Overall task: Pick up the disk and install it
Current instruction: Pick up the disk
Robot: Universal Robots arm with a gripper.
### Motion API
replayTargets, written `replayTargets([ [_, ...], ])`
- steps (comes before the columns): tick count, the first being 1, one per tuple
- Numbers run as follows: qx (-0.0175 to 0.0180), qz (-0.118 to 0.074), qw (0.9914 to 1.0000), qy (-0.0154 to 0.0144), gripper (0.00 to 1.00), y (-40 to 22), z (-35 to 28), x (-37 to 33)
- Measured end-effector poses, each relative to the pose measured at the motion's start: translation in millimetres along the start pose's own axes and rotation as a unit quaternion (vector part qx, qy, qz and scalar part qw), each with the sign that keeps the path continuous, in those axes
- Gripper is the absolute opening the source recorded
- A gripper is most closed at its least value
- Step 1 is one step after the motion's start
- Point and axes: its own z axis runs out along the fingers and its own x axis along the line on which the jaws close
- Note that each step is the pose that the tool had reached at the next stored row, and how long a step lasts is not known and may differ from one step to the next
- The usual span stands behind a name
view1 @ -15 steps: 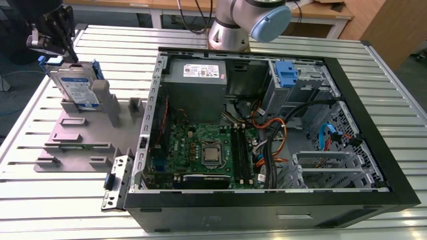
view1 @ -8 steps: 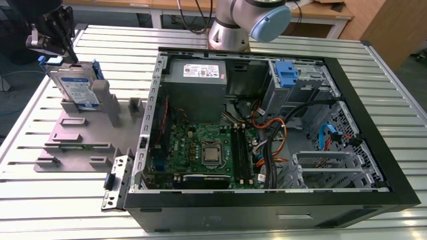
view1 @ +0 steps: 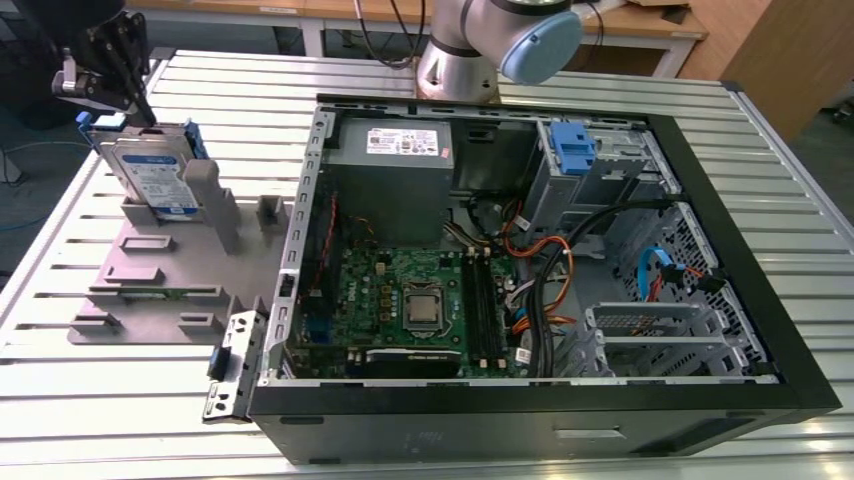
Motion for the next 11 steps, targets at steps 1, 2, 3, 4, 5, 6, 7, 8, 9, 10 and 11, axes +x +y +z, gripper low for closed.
replayTargets([
  [1, 0.0000, 0.000, 1.00000, 0.0000, 0.11, 0.0, 0.0, 0.0],
  [2, 0.0000, 0.000, 1.00000, 0.0001, 0.11, 0.0, 0.0, 0.0],
  [3, 0.0000, 0.000, 1.00000, 0.0001, 0.11, 0.0, 0.0, 0.0],
  [4, 0.0000, 0.000, 1.00000, 0.0001, 0.17, 0.0, 0.0, 0.0],
  [5, 0.0000, 0.000, 1.00000, 0.0002, 0.17, 0.0, 0.0, 0.0],
  [6, 0.0000, 0.000, 1.00000, 0.0002, 0.24, 0.0, 0.0, 0.0],
  [7, 0.0000, 0.000, 1.00000, 0.0003, 0.29, 0.0, 0.0, 0.0],
  [8, 0.0000, 0.000, 1.00000, 0.0003, 0.29, 0.0, 0.0, 0.0],
  [9, 0.0000, 0.000, 1.00000, 0.0003, 0.35, 0.0, 0.0, 0.0],
  [10, 0.0000, 0.000, 1.00000, 0.0004, 0.41, 0.0, 0.0, 0.0],
  [11, 0.0000, 0.000, 1.00000, 0.0004, 0.41, 0.0, 0.0, 0.0],
])
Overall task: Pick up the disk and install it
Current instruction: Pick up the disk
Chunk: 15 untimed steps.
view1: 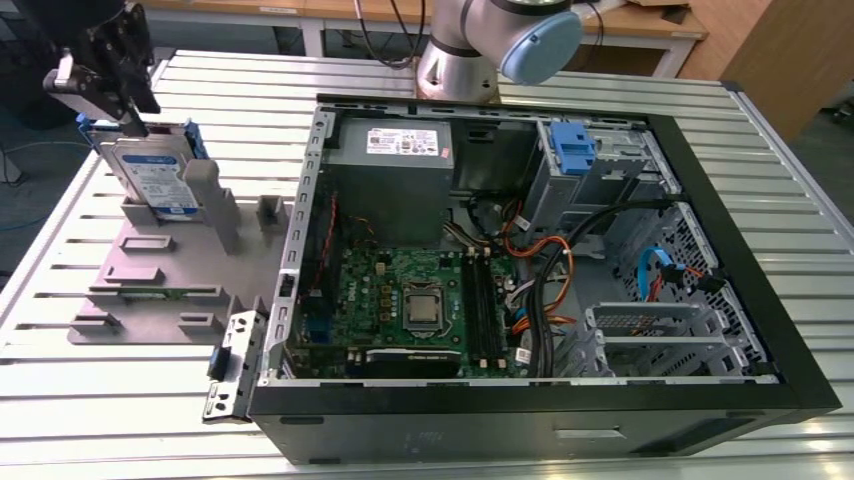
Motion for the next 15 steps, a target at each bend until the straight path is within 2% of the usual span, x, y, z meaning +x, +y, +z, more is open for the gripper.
replayTargets([
  [1, 0.0000, 0.000, 1.00000, 0.0001, 0.47, 0.0, 0.0, 0.0],
  [2, 0.0000, 0.000, 1.00000, 0.0001, 0.47, 0.0, 0.0, 0.0],
  [4, 0.0000, 0.000, 1.00000, 0.0002, 0.58, 0.0, 0.0, 0.0],
  [5, 0.0000, 0.000, 1.00000, 0.0002, 0.58, 0.0, 0.0, 0.0],
  [6, 0.0000, 0.000, 1.00000, 0.0002, 0.65, 0.0, 0.0, 0.0],
  [9, 0.0001, 0.000, 1.00000, 0.0007, 0.65, -0.1, 0.6, 0.0],
  [10, 0.0001, 0.000, 1.00000, 0.0021, 0.65, 0.0, 1.5, 0.0],
  [13, 0.0006, 0.000, 0.99996, 0.0088, 0.65, 0.1, 5.5, 0.1],
  [15, 0.0007, 0.000, 0.99994, 0.0111, 0.65, 0.3, 9.2, 0.2],
])
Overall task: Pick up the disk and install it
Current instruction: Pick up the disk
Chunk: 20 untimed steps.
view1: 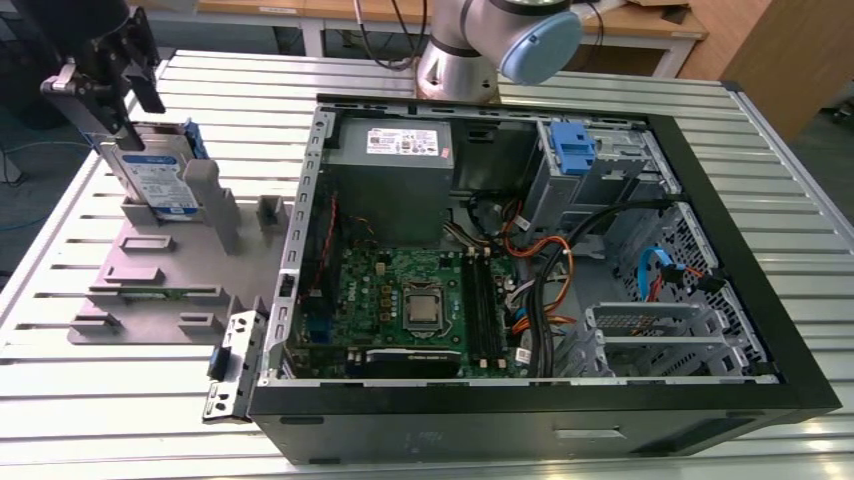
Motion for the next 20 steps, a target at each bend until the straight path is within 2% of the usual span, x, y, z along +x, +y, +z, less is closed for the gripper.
replayTargets([
  [11, 0.0000, 0.000, 1.00000, 0.0007, 0.65, 0.9, 18.4, 0.8],
  [20, 0.0001, 0.000, 1.00000, 0.0008, 0.65, 0.9, 20.1, -0.3],
])
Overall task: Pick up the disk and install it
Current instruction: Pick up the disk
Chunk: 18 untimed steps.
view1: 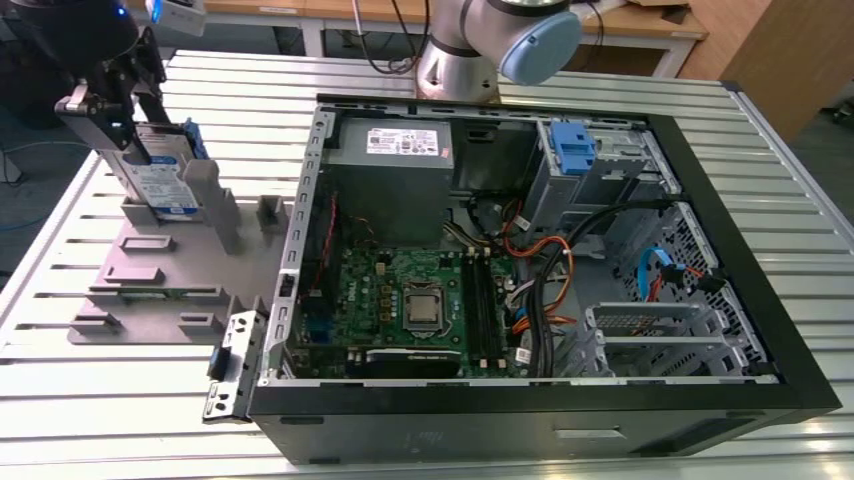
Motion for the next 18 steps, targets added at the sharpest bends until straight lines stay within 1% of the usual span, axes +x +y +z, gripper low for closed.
replayTargets([
  [7, -0.0001, 0.000, 1.00000, 0.0001, 0.65, 0.3, 1.9, -4.7],
  [18, -0.0001, 0.000, 1.00000, 0.0001, 0.65, 0.3, 2.3, -4.9],
])
